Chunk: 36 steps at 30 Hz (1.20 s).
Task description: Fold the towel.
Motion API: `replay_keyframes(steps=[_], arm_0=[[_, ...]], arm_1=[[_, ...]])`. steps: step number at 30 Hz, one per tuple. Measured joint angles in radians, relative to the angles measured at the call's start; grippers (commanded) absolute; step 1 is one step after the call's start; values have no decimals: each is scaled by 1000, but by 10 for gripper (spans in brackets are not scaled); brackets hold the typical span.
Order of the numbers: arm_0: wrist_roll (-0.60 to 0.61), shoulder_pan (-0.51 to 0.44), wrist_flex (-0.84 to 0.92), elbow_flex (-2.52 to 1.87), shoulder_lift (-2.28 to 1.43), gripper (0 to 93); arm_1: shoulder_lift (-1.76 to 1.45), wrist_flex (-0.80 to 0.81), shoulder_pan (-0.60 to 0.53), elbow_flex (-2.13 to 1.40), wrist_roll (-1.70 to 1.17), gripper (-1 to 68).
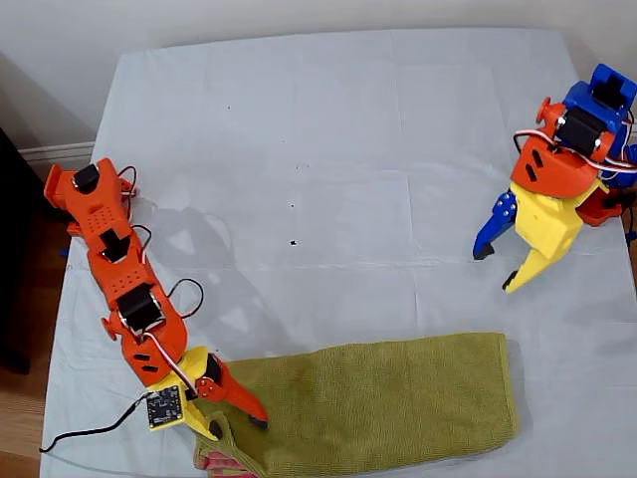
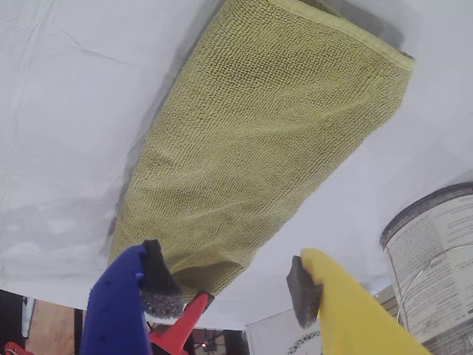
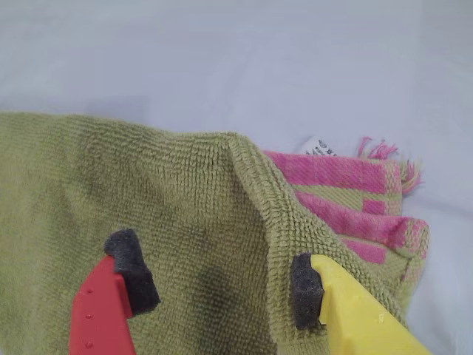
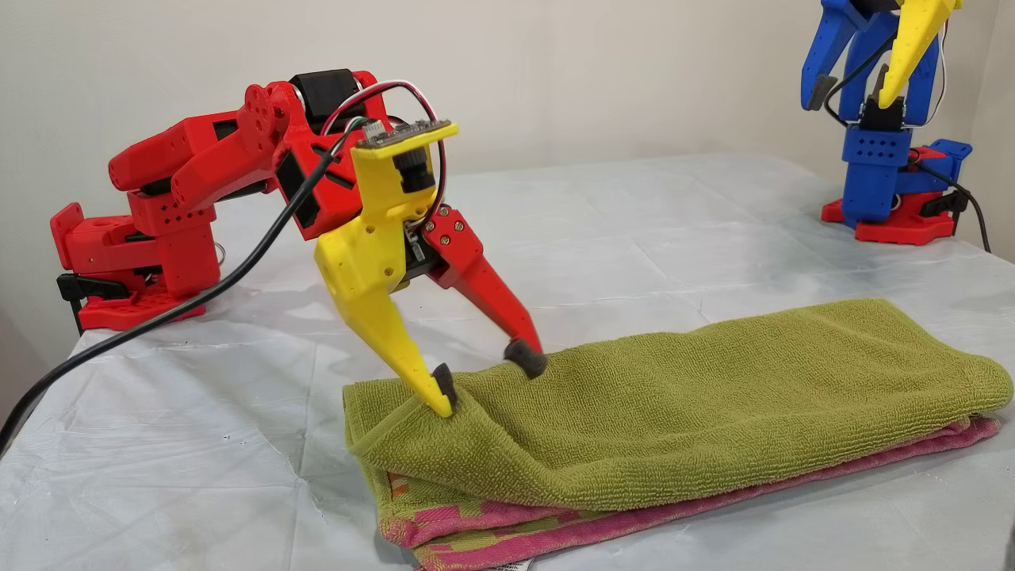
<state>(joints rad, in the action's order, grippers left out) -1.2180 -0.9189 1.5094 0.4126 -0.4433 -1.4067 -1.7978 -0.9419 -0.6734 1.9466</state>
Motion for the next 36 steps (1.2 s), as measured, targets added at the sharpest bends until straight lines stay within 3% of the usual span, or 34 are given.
replay_keyframes(steps=[8, 15, 17, 18, 20, 28, 36], arm_0=[[18, 3, -89, 0, 23, 443], [92, 63, 14, 0, 5, 440], [104, 81, 48, 0, -15, 434], [110, 92, 63, 0, -28, 432], [117, 104, 84, 0, -48, 420], [120, 114, 144, 0, -98, 402], [152, 127, 195, 0, -98, 312]], arm_1=[[0, 0, 0, 0, -25, 324], [34, 0, 20, 9, -46, 316], [38, 0, 23, 9, -46, 250], [38, 0, 21, 9, -46, 140], [37, 0, 18, 6, -46, 1], [-37, 0, 94, -26, -264, 1], [-239, 0, 304, -12, -950, -1]])
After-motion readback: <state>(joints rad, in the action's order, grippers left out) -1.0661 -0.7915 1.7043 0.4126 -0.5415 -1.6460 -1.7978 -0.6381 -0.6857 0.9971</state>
